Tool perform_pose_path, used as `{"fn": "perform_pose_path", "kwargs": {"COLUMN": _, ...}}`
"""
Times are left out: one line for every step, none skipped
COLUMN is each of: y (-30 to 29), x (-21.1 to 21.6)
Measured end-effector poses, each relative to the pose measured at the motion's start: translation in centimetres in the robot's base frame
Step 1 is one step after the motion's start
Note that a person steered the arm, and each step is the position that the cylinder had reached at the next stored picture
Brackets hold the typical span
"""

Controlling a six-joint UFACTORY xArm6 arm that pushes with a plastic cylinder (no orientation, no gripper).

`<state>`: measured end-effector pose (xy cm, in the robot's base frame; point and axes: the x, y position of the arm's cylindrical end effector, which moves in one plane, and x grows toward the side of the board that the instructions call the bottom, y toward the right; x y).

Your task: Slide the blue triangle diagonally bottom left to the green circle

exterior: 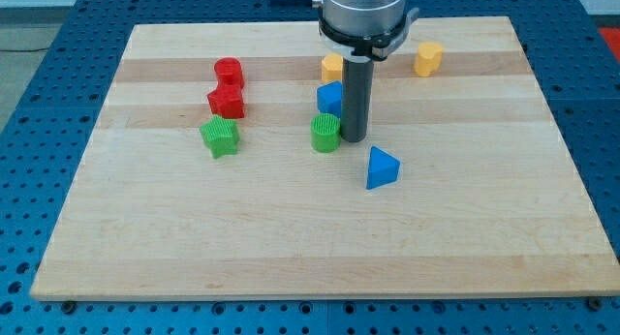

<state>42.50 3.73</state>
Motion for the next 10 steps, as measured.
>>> {"fn": "perform_pose_path", "kwargs": {"y": 3.4, "x": 0.0}}
{"fn": "perform_pose_path", "kwargs": {"y": 6.0, "x": 1.3}}
{"fn": "perform_pose_path", "kwargs": {"y": 6.1, "x": 3.8}}
{"fn": "perform_pose_path", "kwargs": {"y": 5.5, "x": 5.8}}
{"fn": "perform_pose_path", "kwargs": {"y": 3.2, "x": 6.9}}
{"fn": "perform_pose_path", "kwargs": {"y": 0.3, "x": 7.0}}
{"fn": "perform_pose_path", "kwargs": {"y": -2.0, "x": 7.7}}
{"fn": "perform_pose_path", "kwargs": {"y": -2.2, "x": 10.0}}
{"fn": "perform_pose_path", "kwargs": {"y": -4.5, "x": 10.5}}
{"fn": "perform_pose_path", "kwargs": {"y": -6.3, "x": 9.5}}
